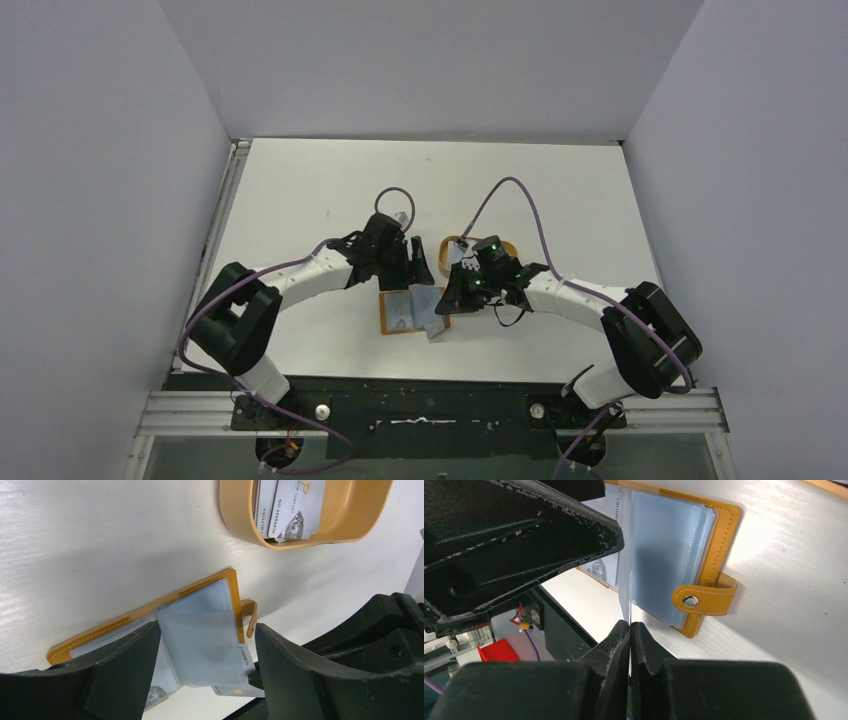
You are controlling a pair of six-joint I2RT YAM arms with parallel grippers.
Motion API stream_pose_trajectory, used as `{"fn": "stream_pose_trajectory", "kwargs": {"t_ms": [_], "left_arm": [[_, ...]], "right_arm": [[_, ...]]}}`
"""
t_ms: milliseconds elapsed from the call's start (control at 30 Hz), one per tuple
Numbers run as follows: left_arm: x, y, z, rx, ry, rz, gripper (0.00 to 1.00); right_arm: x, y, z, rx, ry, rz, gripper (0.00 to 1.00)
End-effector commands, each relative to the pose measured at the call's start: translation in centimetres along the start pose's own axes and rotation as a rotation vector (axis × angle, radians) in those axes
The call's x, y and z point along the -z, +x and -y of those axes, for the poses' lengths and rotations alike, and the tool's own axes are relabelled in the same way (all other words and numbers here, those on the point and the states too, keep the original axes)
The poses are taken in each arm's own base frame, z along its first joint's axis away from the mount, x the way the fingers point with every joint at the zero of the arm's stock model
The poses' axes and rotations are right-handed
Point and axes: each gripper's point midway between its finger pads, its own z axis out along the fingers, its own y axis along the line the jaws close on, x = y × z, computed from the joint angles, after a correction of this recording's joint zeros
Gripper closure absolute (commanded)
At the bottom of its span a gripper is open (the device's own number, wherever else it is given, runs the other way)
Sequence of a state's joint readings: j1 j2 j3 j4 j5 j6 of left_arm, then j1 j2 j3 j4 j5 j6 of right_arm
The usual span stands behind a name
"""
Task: Put the credit cards into the card holder
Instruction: Turn over the card slot in the card holder.
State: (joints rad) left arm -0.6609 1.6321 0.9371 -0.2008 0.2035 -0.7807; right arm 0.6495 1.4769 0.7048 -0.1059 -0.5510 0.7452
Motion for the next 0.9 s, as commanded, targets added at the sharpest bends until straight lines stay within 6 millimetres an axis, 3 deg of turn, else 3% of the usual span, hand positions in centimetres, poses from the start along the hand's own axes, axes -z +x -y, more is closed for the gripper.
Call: {"fn": "stream_pose_trajectory", "kwargs": {"t_ms": [0, 267, 600, 867], "left_arm": [[0.0, -1.32, 1.28, -0.031, 0.015, 0.031, 0.33], [-0.29, -1.45, 0.79, -0.044, -0.021, 0.03, 0.4], [-0.47, -1.65, 1.17, -0.068, -0.036, 0.032, 0.32], [-0.74, -1.41, 0.63, -0.076, -0.069, 0.022, 0.36]], "right_arm": [[0.98, -2.29, -3.17, 0.07, -0.089, 0.077, 1.0], [0.98, -2.2, -3.18, 0.072, -0.089, 0.075, 1.0], [0.97, -2.22, -3.59, 0.081, -0.095, 0.074, 1.0], [0.98, -2.09, -3.55, 0.082, -0.091, 0.071, 1.0]]}}
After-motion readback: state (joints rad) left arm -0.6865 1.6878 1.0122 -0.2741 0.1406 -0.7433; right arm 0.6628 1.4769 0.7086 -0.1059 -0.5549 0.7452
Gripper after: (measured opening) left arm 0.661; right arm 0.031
